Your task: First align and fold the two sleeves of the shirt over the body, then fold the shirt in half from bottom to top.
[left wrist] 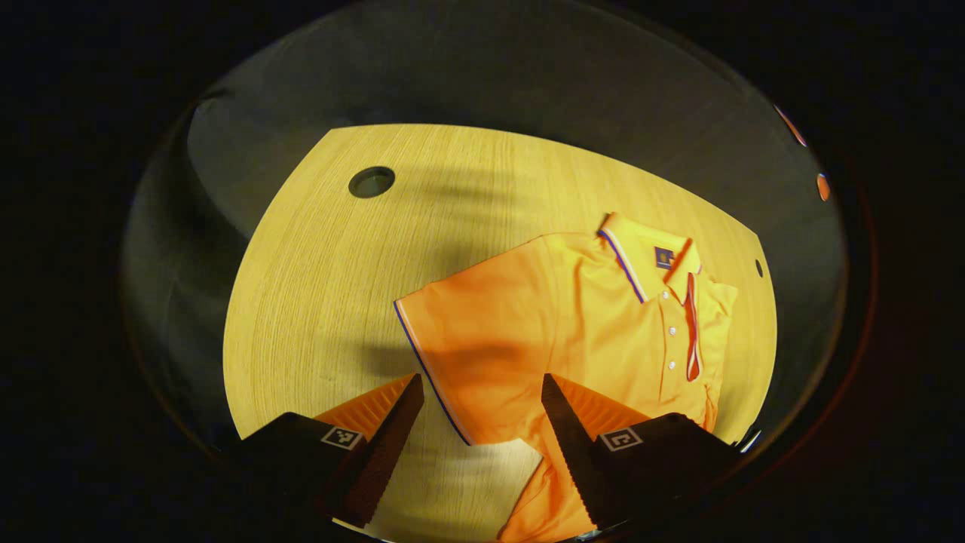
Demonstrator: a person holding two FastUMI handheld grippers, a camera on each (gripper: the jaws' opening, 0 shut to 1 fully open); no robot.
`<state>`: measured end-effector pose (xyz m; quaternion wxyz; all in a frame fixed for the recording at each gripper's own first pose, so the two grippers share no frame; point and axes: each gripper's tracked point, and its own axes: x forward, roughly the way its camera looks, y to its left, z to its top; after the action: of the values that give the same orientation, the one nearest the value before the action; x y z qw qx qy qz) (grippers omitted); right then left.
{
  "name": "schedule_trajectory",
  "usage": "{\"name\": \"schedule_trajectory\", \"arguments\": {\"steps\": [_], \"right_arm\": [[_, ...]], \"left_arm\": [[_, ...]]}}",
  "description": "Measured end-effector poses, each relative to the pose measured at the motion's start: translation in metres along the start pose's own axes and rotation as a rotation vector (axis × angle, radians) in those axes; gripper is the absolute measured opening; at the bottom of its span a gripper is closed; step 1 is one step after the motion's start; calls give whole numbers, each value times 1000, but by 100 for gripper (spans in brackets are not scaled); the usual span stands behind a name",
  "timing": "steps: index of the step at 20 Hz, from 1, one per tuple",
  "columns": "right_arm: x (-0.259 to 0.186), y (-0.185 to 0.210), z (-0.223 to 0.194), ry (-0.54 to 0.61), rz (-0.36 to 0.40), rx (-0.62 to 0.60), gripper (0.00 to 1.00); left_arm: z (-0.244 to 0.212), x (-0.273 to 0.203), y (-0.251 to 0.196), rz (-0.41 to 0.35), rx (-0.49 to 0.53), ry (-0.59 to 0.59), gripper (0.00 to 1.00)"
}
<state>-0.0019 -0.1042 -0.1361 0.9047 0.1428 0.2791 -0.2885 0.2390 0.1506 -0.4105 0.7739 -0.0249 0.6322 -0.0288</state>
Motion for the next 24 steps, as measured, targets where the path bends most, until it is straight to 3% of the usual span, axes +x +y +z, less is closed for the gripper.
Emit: {"name": "schedule_trajectory", "arguments": {"steps": [6, 7, 10, 12, 13, 14, 15, 24], "right_arm": [[-14, -15, 23, -64, -11, -23, 90], [-15, -18, 24, -67, -12, -22, 90], [-17, -27, 26, -72, -16, 0, 90], [-13, -34, 23, -67, -23, 19, 90], [-12, -36, 22, -66, -25, 29, 90], [-12, -36, 21, -64, -20, 35, 90], [-13, -39, 20, -62, -24, 35, 90], [-1, -36, 22, -59, 30, 42, 90]], "left_arm": [[-1, 28, 21, 73, -29, 95, 95], [-3, 31, 23, 92, -23, 123, 86], [2, 32, 16, 81, 14, 110, 75], [0, 32, 11, 76, 33, 119, 24], [3, 31, 9, 56, 48, 110, 15], [5, 29, 4, 45, 32, 102, 16], [6, 26, 2, 30, 35, 91, 7], [36, -28, -69, -21, 243, -54, 7]]}}
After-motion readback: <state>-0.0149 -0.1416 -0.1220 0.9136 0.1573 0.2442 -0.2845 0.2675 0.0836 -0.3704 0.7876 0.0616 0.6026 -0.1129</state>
